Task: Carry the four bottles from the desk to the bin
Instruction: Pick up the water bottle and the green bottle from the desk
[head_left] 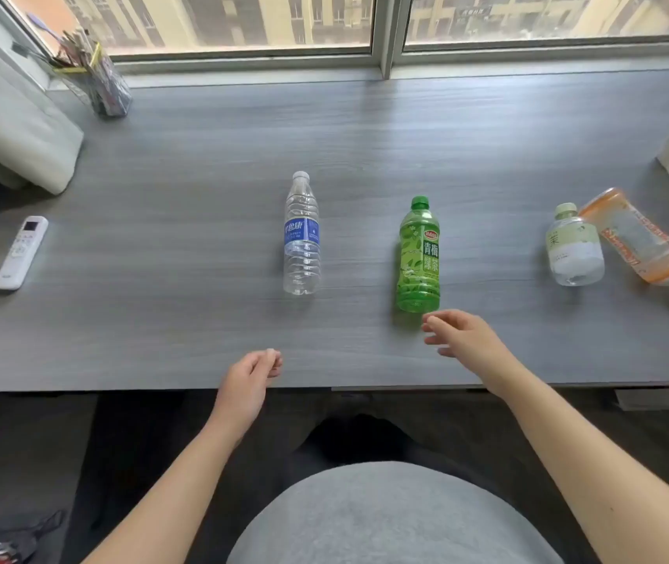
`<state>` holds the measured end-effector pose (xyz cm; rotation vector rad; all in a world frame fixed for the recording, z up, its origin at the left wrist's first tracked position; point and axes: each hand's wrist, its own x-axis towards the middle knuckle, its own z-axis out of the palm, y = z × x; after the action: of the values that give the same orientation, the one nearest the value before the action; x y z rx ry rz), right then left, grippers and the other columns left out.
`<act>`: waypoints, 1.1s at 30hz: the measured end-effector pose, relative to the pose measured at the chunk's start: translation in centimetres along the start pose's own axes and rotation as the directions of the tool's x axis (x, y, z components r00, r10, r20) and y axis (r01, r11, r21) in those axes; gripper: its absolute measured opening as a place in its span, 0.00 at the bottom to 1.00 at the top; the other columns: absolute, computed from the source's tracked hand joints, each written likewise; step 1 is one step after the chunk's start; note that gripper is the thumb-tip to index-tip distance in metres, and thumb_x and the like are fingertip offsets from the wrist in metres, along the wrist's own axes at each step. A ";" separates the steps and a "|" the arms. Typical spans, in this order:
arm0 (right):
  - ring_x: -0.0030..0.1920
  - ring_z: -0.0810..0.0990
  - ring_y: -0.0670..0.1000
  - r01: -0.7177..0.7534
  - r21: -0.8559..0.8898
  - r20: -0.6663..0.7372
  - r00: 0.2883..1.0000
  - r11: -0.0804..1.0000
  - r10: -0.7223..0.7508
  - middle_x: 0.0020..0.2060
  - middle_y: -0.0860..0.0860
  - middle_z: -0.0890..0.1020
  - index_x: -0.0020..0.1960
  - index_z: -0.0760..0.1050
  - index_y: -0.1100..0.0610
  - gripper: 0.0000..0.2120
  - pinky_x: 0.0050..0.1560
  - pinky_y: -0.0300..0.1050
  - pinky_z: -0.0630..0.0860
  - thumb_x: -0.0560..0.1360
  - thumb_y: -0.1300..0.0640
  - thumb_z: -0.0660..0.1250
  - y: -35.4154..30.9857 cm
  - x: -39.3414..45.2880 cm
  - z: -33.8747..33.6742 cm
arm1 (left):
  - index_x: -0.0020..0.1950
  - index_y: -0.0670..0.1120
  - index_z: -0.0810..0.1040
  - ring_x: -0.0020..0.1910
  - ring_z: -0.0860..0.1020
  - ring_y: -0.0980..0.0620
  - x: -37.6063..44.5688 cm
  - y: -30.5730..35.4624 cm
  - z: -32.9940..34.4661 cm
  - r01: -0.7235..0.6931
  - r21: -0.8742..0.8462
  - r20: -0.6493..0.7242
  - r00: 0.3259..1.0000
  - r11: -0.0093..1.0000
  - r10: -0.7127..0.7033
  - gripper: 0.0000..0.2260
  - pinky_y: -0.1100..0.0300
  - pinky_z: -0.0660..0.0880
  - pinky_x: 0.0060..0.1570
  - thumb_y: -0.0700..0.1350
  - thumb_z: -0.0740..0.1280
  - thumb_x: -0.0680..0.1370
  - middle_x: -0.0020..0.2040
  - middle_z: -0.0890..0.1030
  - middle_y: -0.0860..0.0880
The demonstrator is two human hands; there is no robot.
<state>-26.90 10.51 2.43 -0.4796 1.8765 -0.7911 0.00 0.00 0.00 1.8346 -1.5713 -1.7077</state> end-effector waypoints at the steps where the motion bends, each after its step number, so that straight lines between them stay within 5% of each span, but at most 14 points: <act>1: 0.49 0.80 0.52 0.039 -0.033 -0.071 0.997 0.999 -0.041 0.51 0.54 0.81 0.56 0.76 0.57 0.10 0.53 0.49 0.75 0.78 0.55 0.60 -0.6 1.0 -0.2 | 0.43 0.51 0.78 0.52 0.79 0.49 1.0 0.8 0.1 -0.058 0.045 -0.035 0.998 0.997 0.059 0.09 0.52 0.74 0.57 0.47 0.59 0.79 0.46 0.81 0.51; 5: 0.57 0.78 0.56 0.045 -0.182 -0.262 0.961 0.982 -0.093 0.57 0.57 0.80 0.63 0.73 0.60 0.18 0.55 0.48 0.72 0.77 0.52 0.62 -3.4 3.9 -1.3 | 0.54 0.46 0.78 0.52 0.77 0.49 4.7 5.3 0.3 -0.154 0.177 -0.137 0.974 0.972 0.179 0.11 0.58 0.70 0.54 0.49 0.63 0.77 0.52 0.81 0.47; 14: 0.67 0.69 0.60 -0.093 -0.266 -0.345 0.938 0.959 -0.005 0.67 0.61 0.69 0.71 0.61 0.63 0.39 0.64 0.56 0.69 0.70 0.40 0.68 -4.4 10.1 0.0 | 0.74 0.40 0.57 0.72 0.64 0.44 13.3 10.6 3.0 -0.064 0.360 -0.167 0.977 0.931 0.132 0.37 0.51 0.63 0.68 0.59 0.66 0.72 0.74 0.63 0.41; 25: 0.66 0.70 0.62 -0.199 -0.260 -0.371 0.924 0.945 0.092 0.66 0.61 0.71 0.69 0.58 0.65 0.42 0.63 0.55 0.71 0.68 0.39 0.69 -3.7 13.4 0.2 | 0.64 0.38 0.66 0.60 0.74 0.39 18.2 11.5 5.9 0.051 0.442 -0.246 0.967 0.896 0.067 0.32 0.47 0.72 0.60 0.56 0.71 0.69 0.63 0.74 0.38; 30: 0.63 0.73 0.60 -0.152 -0.135 -0.317 0.943 0.979 0.103 0.64 0.59 0.73 0.70 0.59 0.63 0.40 0.61 0.54 0.73 0.68 0.41 0.70 -3.7 13.2 -0.7 | 0.61 0.39 0.71 0.53 0.78 0.41 17.8 11.8 5.6 0.049 0.292 -0.281 0.959 0.955 0.037 0.27 0.53 0.74 0.51 0.52 0.72 0.68 0.56 0.79 0.41; 33: 0.60 0.75 0.59 -0.088 0.006 -0.232 0.969 0.996 0.087 0.61 0.58 0.75 0.69 0.61 0.61 0.36 0.61 0.56 0.74 0.69 0.46 0.71 -3.7 12.5 -1.1 | 0.52 0.44 0.77 0.44 0.79 0.45 16.2 11.8 4.8 -0.008 0.151 -0.186 0.982 0.988 0.036 0.18 0.56 0.74 0.43 0.50 0.73 0.66 0.46 0.82 0.45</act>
<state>-33.24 0.28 -2.72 -0.3143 2.1006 -0.8120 -13.92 -14.90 -3.03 1.9747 -1.6733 -1.3934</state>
